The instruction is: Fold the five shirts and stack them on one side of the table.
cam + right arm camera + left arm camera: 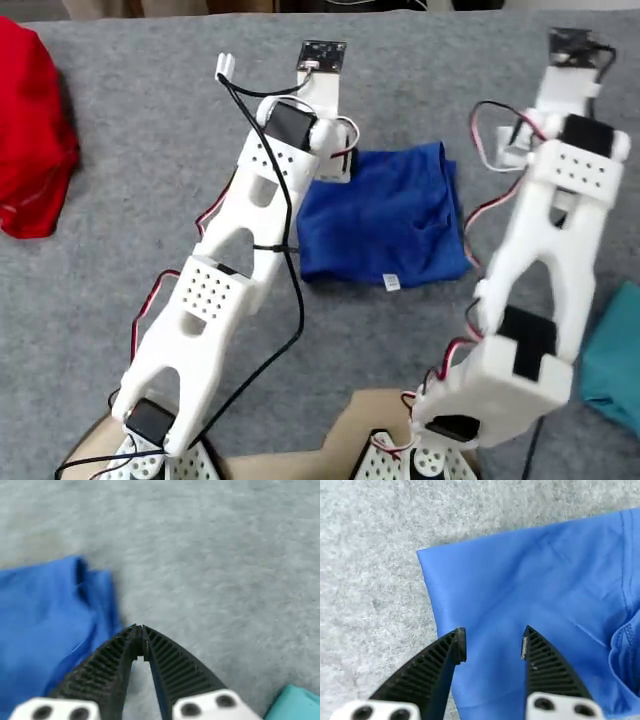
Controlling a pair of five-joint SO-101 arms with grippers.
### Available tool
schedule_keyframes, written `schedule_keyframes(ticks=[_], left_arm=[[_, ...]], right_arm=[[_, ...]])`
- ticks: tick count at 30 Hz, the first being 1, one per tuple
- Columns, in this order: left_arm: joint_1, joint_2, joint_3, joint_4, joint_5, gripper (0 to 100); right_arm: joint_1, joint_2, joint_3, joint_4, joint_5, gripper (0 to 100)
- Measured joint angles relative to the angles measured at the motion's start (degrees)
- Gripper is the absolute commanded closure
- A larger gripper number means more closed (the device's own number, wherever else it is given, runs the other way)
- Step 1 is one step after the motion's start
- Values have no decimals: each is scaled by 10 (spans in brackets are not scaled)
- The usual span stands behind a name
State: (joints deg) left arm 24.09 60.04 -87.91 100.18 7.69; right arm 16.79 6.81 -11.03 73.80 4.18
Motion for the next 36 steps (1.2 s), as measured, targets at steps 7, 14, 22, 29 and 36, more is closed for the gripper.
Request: schedule_keyframes(ticks=[7, 14, 22, 29, 36], left_arm=[[-43, -44, 19, 0, -8, 892], [-115, -238, 262, 0, -7, 893], [-99, -510, 663, 0, -54, 893], [-62, -673, 880, -35, -58, 890], [-44, -736, 993, -82, -61, 889]], right_arm=[[-86, -98, 0, 150, 0, 992], [-148, -98, 46, 178, -44, 992], [-175, 31, 36, 178, -145, 992], [-176, 163, -22, 181, -156, 992], [-149, 177, -58, 236, -156, 992]])
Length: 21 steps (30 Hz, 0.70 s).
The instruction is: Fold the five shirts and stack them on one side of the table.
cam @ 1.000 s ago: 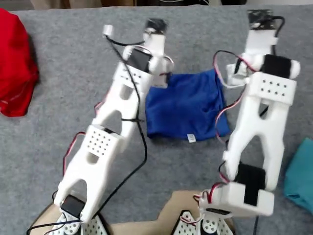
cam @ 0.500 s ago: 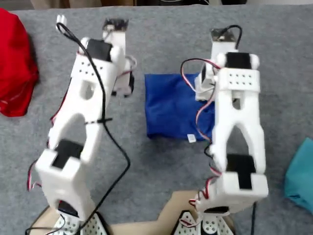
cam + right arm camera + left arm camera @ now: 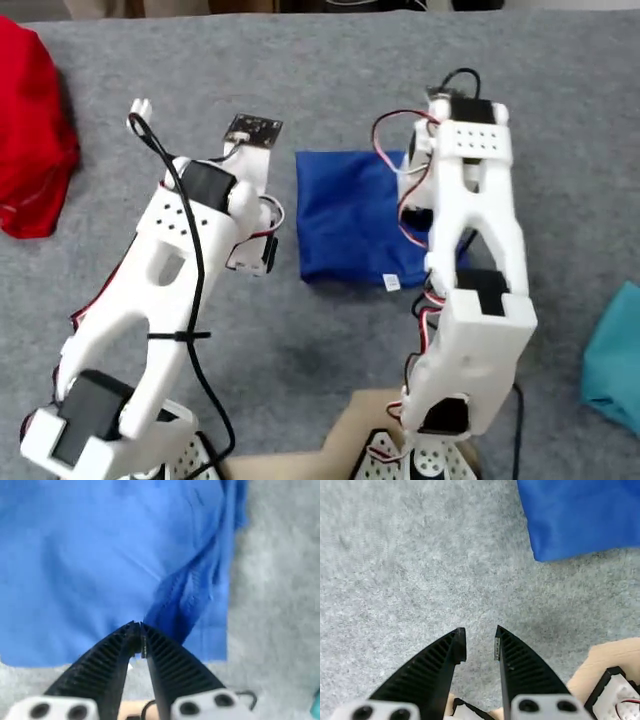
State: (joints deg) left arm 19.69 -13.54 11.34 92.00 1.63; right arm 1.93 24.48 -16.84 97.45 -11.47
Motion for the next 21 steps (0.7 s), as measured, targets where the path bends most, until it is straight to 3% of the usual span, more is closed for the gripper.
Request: schedule_keyframes(ticks=[12, 21], left_arm=[[0, -7, 4, -3, -21, 889], [0, -7, 4, -3, -21, 889]], right_arm=[[119, 0, 0, 33, 0, 992], [137, -51, 26, 36, 0, 993]])
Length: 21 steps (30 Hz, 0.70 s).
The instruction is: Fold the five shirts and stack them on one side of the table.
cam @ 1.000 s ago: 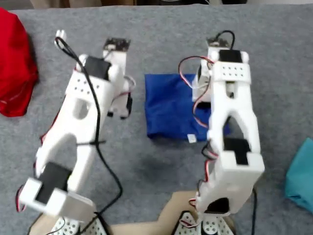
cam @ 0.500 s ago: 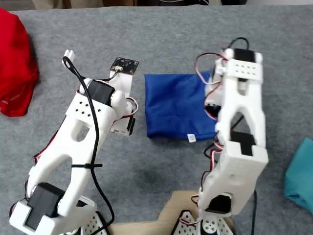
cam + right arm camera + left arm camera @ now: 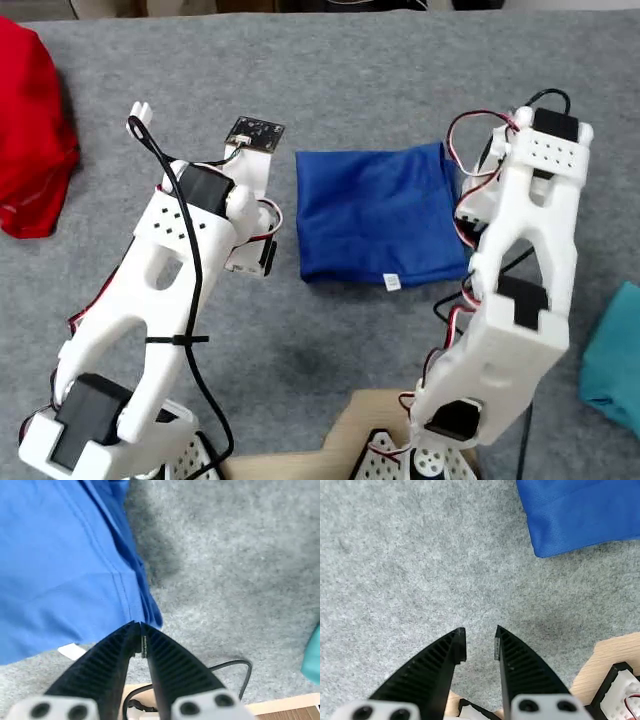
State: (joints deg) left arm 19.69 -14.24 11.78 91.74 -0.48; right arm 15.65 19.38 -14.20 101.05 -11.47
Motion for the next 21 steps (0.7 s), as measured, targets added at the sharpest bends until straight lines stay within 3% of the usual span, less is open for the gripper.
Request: schedule_keyframes(ticks=[4, 11, 18, 21], left_arm=[[0, 0, 2, 6, -18, 889], [-13, 0, 11, 13, -44, 889], [-96, 0, 20, 13, -76, 889], [-120, 0, 23, 13, -87, 889]], right_arm=[[0, -128, 90, 0, -7, 991], [-7, -396, 336, 0, -123, 983], [-63, -489, 489, -37, -260, 727], [-86, -487, 525, -98, -298, 718]])
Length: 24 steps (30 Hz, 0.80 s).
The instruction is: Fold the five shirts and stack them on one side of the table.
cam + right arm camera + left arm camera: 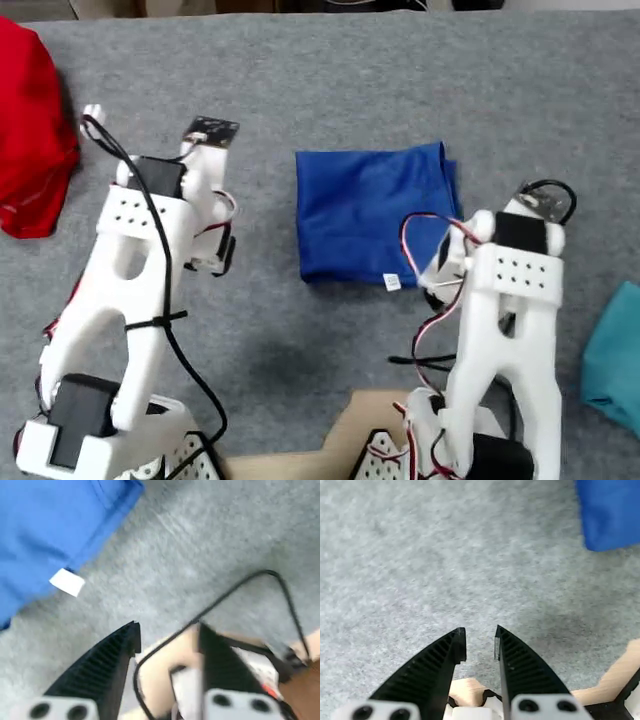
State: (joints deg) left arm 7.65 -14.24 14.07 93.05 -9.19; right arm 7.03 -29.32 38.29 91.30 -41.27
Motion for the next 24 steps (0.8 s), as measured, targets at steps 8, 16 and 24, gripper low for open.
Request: schedule_keyframes(ticks=[8, 16, 24], left_arm=[[-2, -1, 0, 0, 0, 889], [5, -1, 0, 0, 1, 889], [69, -1, 0, 0, 37, 889]], right_arm=[[-31, 93, 32, -159, -105, 724], [-31, 221, 32, -288, -149, 724], [-31, 243, 32, -348, -159, 736]])
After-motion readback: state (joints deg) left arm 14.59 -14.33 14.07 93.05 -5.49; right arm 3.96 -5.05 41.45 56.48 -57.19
